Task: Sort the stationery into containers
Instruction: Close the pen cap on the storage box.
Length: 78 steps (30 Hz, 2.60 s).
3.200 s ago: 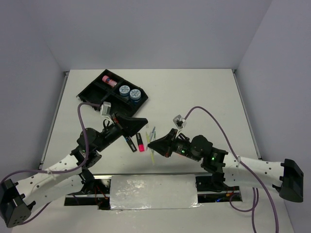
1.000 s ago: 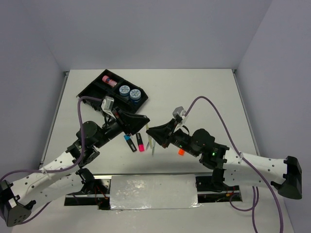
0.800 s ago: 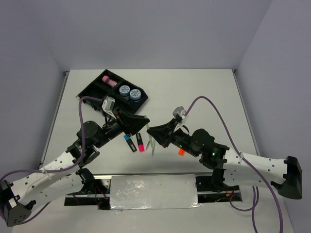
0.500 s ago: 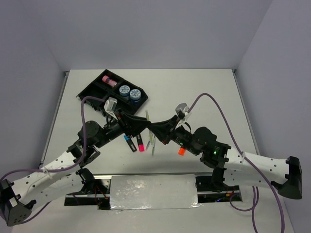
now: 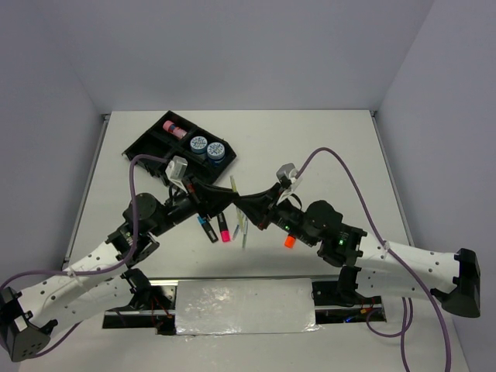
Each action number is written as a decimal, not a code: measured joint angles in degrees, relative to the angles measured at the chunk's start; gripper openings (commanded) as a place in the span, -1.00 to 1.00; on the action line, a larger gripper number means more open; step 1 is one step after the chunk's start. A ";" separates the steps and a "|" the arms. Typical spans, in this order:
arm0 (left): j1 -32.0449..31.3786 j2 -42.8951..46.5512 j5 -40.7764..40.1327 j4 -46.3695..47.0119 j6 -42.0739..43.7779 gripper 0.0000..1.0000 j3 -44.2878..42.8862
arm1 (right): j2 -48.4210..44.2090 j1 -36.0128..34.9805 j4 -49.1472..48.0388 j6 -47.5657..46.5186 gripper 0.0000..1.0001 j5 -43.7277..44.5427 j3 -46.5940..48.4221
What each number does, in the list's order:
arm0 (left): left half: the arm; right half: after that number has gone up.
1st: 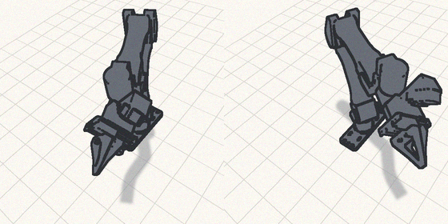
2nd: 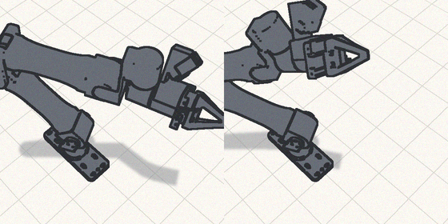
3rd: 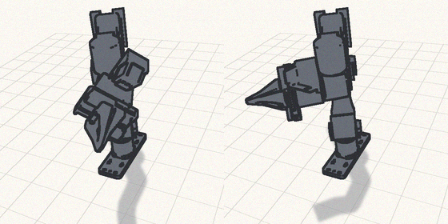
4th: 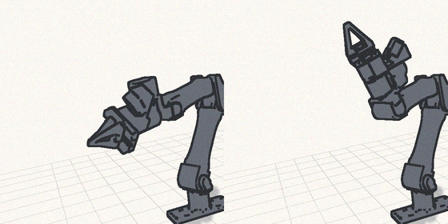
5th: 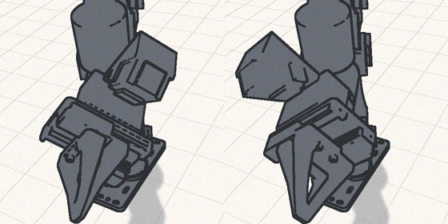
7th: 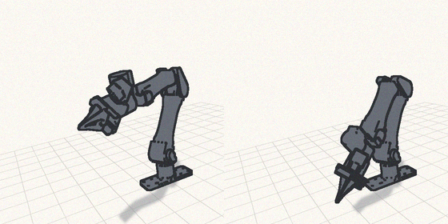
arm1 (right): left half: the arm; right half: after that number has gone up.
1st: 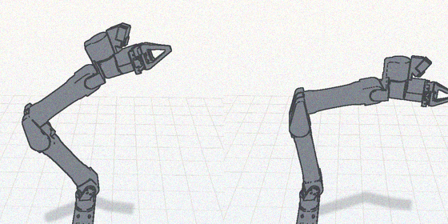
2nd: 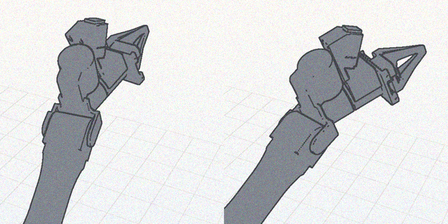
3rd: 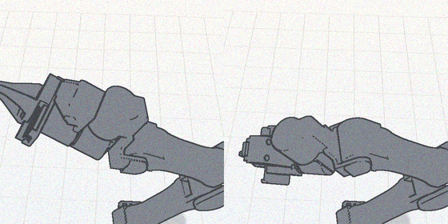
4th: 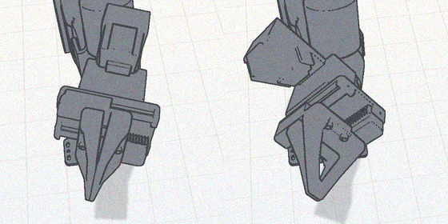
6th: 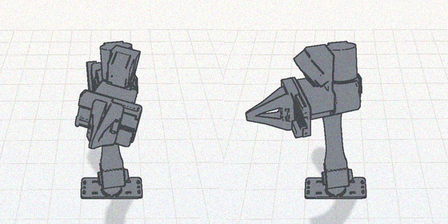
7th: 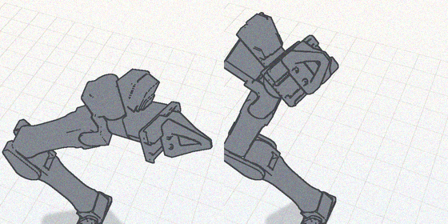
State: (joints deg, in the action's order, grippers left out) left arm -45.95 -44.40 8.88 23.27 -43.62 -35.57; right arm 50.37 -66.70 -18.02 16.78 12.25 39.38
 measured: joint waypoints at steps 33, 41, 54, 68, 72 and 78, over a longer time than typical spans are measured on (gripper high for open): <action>0.00 3.28 -1.95 -5.66 7.52 0.50 -4.92 | 2.49 0.85 0.90 3.08 -1.00 -12.09 0.70; 0.00 2.97 -3.13 -7.21 8.87 0.24 -6.47 | 2.51 0.85 2.43 3.08 -1.00 -11.61 0.92; 0.11 0.35 -0.76 -5.03 7.21 -1.00 -6.23 | 4.04 0.85 7.34 2.34 -1.00 -8.79 4.24; 1.64 -1.64 -3.89 12.13 4.00 -1.00 -3.56 | 11.74 8.72 28.70 -4.00 -1.00 -19.30 26.97; 0.96 -1.57 -6.67 17.73 2.84 -1.00 -0.83 | 15.54 10.05 36.39 -4.48 -1.00 -23.28 34.34; -1.09 0.72 -11.91 11.56 2.99 -0.32 -1.90 | 15.93 10.67 36.74 -4.13 -1.00 -25.68 33.53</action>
State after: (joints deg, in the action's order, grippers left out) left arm -47.05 -43.68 -3.03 34.83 -40.62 -37.47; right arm 66.30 -56.03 18.72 12.64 -13.43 72.90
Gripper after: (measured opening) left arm 0.219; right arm 0.190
